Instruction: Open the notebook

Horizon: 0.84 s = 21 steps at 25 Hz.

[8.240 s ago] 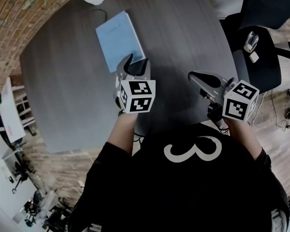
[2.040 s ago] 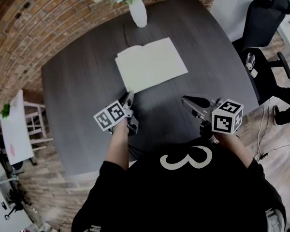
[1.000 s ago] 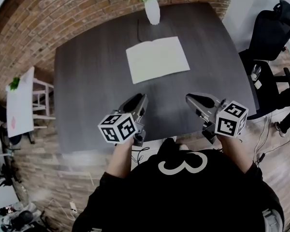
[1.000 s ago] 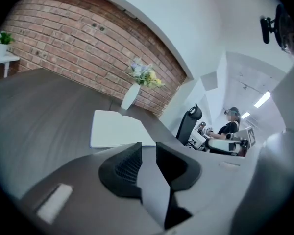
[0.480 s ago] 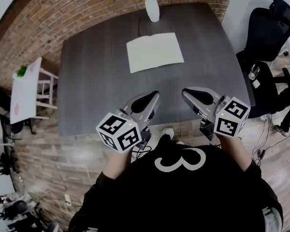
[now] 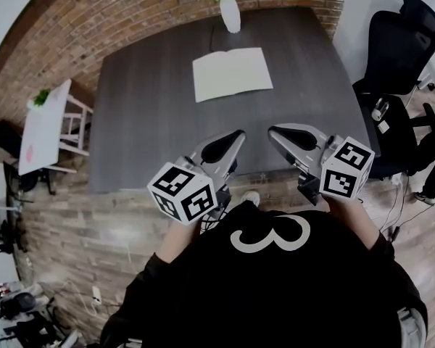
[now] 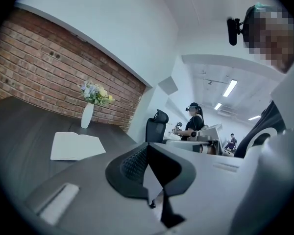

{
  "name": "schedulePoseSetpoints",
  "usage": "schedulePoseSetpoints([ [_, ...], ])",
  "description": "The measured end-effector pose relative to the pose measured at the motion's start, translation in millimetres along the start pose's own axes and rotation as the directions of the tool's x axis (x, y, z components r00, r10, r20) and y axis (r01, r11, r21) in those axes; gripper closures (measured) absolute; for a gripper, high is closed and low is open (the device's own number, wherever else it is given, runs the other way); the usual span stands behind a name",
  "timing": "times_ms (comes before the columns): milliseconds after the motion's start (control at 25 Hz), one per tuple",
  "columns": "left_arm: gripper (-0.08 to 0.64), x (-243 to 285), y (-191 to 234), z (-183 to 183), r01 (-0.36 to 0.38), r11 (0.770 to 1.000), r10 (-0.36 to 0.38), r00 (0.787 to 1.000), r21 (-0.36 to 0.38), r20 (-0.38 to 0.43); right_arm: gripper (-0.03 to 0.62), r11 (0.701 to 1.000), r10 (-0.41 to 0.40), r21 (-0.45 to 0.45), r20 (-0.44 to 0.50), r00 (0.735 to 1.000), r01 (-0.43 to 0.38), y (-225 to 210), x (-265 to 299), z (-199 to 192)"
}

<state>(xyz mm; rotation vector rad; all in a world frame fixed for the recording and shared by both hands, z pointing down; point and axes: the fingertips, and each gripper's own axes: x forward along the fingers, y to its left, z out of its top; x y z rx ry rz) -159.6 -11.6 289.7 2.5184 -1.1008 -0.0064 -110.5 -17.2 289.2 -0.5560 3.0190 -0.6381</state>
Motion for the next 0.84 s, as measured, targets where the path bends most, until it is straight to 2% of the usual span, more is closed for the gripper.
schedulePoseSetpoints([
  [280, 0.549, 0.1, -4.0, -2.2, -0.021, 1.0, 0.021, 1.0, 0.02, -0.002, 0.592, 1.0, 0.013, -0.008, -0.009, 1.0, -0.013, 3.7, -4.1, -0.7],
  [840, 0.549, 1.2, -5.4, -3.4, -0.008, 1.0, 0.008, 1.0, 0.03, -0.003, 0.592, 1.0, 0.003, -0.026, -0.004, 1.0, -0.003, 5.3, -3.9, 1.4],
])
